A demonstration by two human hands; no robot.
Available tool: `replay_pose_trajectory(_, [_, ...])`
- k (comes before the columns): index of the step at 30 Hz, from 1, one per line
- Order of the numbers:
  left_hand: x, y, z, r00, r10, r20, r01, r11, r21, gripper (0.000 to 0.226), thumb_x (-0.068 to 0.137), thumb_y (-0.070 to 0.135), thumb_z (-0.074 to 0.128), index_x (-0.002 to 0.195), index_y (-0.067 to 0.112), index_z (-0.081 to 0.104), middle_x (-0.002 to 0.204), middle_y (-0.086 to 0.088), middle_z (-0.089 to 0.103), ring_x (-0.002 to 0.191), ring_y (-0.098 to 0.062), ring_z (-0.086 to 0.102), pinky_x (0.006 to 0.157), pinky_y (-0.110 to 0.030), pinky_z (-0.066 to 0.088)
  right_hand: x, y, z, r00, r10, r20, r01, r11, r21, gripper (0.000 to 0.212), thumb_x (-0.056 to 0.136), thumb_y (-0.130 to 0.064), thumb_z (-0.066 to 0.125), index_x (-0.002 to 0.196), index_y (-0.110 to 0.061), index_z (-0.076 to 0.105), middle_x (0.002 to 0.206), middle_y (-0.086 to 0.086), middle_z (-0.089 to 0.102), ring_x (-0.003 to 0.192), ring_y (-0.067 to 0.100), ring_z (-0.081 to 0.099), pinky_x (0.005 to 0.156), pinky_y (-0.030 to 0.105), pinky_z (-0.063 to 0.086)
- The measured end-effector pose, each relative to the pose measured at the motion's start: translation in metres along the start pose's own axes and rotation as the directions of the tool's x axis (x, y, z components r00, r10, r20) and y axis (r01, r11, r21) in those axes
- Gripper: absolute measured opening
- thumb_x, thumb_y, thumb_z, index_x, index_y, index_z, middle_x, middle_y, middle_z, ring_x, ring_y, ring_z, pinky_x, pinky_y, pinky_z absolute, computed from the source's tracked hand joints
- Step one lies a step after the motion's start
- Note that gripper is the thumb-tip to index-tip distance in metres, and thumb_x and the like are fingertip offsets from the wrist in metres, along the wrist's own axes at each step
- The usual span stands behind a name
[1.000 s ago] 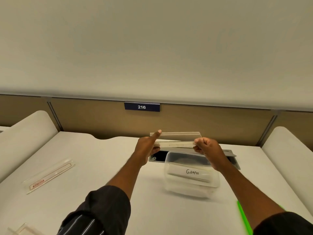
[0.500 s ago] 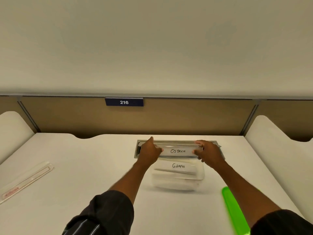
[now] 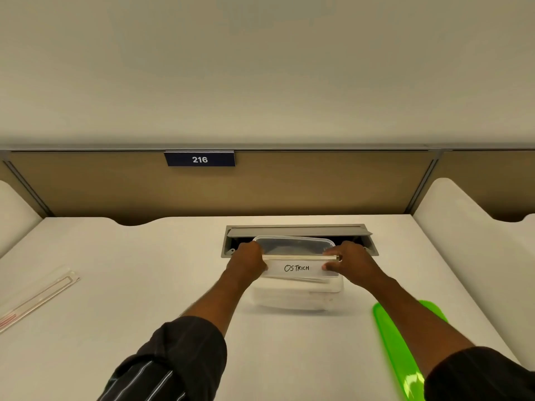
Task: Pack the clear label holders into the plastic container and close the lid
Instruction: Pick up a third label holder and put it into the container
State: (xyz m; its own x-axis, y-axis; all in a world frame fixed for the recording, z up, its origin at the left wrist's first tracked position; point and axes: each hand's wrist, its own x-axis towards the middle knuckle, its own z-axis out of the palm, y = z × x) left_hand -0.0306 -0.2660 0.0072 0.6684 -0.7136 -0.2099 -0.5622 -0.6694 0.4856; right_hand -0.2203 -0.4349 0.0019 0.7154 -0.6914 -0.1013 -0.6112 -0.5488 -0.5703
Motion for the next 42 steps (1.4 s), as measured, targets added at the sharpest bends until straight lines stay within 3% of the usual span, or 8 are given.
replay_pose_trajectory(2, [0.003, -0.003, 0.004, 0.999, -0.03, 0.029, 0.029, 0.999, 0.02, 0.048, 0.08, 0.014, 0.076, 0.124, 0.007, 0.059, 0.12, -0.012, 0.065, 0.108, -0.027, 0.063, 0.093, -0.033, 0.051, -0.001, 0.001, 0.005, 1.0, 0.012, -0.006, -0.012, 0.999, 0.031, 0.039, 0.073, -0.027, 0.081, 0.109, -0.016, 0.072, 0.109, 0.003, 0.069, 0.089, 0.013, 0.06, 0.079, 0.021, 0.041])
replay_pose_trajectory(5, [0.006, -0.007, 0.009, 0.997, -0.059, 0.051, 0.056, 0.997, 0.046, 0.053, 0.079, 0.015, 0.078, 0.128, 0.008, 0.058, 0.126, -0.011, 0.062, 0.115, -0.026, 0.06, 0.1, -0.033, 0.048, 0.0, 0.003, 0.008, 1.0, -0.001, 0.02, 0.001, 1.0, 0.024, 0.04, 0.072, -0.025, 0.082, 0.109, -0.014, 0.072, 0.114, 0.004, 0.066, 0.103, 0.017, 0.061, 0.084, 0.019, 0.038])
replay_pose_trajectory(8, [0.01, -0.01, 0.016, 0.998, -0.045, 0.048, 0.042, 0.997, 0.066, 0.047, 0.08, 0.015, 0.077, 0.124, 0.007, 0.061, 0.123, -0.011, 0.063, 0.111, -0.027, 0.061, 0.097, -0.032, 0.049, 0.003, 0.003, 0.01, 0.996, 0.013, 0.083, -0.012, 1.0, -0.013, 0.042, 0.075, -0.026, 0.08, 0.113, -0.013, 0.07, 0.12, 0.005, 0.067, 0.109, 0.019, 0.061, 0.086, 0.019, 0.039])
replay_pose_trajectory(14, [0.016, -0.008, 0.022, 0.999, -0.023, 0.037, 0.014, 0.975, 0.221, 0.04, 0.083, 0.014, 0.072, 0.121, 0.011, 0.061, 0.118, -0.011, 0.064, 0.105, -0.027, 0.064, 0.089, -0.033, 0.051, 0.014, -0.002, 0.018, 0.975, 0.003, 0.223, 0.043, 0.979, -0.199, 0.042, 0.081, -0.025, 0.074, 0.12, -0.012, 0.065, 0.122, 0.006, 0.066, 0.108, 0.022, 0.061, 0.083, 0.02, 0.039])
replay_pose_trajectory(19, [0.021, -0.005, 0.026, 0.999, 0.015, 0.052, -0.034, 0.919, 0.393, 0.032, 0.085, 0.016, 0.071, 0.116, 0.011, 0.063, 0.113, -0.01, 0.068, 0.1, -0.026, 0.068, 0.086, -0.036, 0.054, 0.021, -0.002, 0.027, 0.953, 0.027, 0.302, 0.077, 0.942, -0.328, 0.056, 0.079, -0.016, 0.075, 0.131, -0.011, 0.054, 0.13, 0.011, 0.058, 0.113, 0.027, 0.059, 0.091, 0.028, 0.047])
replay_pose_trajectory(28, [0.025, -0.008, 0.037, 0.994, 0.014, 0.112, -0.067, 0.874, 0.481, 0.032, 0.083, 0.022, 0.074, 0.111, 0.01, 0.065, 0.112, -0.009, 0.069, 0.101, -0.026, 0.068, 0.089, -0.038, 0.054, 0.027, -0.005, 0.038, 0.952, 0.008, 0.305, 0.174, 0.808, -0.563, 0.048, 0.076, -0.024, 0.078, 0.12, -0.012, 0.062, 0.126, 0.013, 0.06, 0.101, 0.027, 0.065, 0.09, 0.034, 0.053])
replay_pose_trajectory(34, [0.025, -0.009, 0.042, 0.985, 0.117, 0.123, -0.168, 0.765, 0.621, 0.026, 0.087, 0.015, 0.069, 0.111, 0.007, 0.067, 0.113, -0.011, 0.069, 0.1, -0.029, 0.068, 0.086, -0.038, 0.053, 0.024, -0.005, 0.049, 0.943, -0.031, 0.331, 0.265, 0.671, -0.693, 0.04, 0.08, -0.025, 0.071, 0.117, -0.014, 0.06, 0.113, 0.01, 0.064, 0.098, 0.027, 0.065, 0.082, 0.035, 0.051])
replay_pose_trajectory(42, [0.024, -0.006, 0.045, 0.963, 0.208, 0.169, -0.264, 0.626, 0.734, 0.024, 0.088, 0.012, 0.066, 0.111, 0.006, 0.068, 0.11, -0.012, 0.07, 0.099, -0.029, 0.069, 0.087, -0.037, 0.053, 0.028, -0.003, 0.053, 0.936, -0.02, 0.352, 0.284, 0.636, -0.717, 0.038, 0.081, -0.026, 0.069, 0.117, -0.014, 0.06, 0.114, 0.01, 0.063, 0.099, 0.028, 0.064, 0.084, 0.035, 0.051])
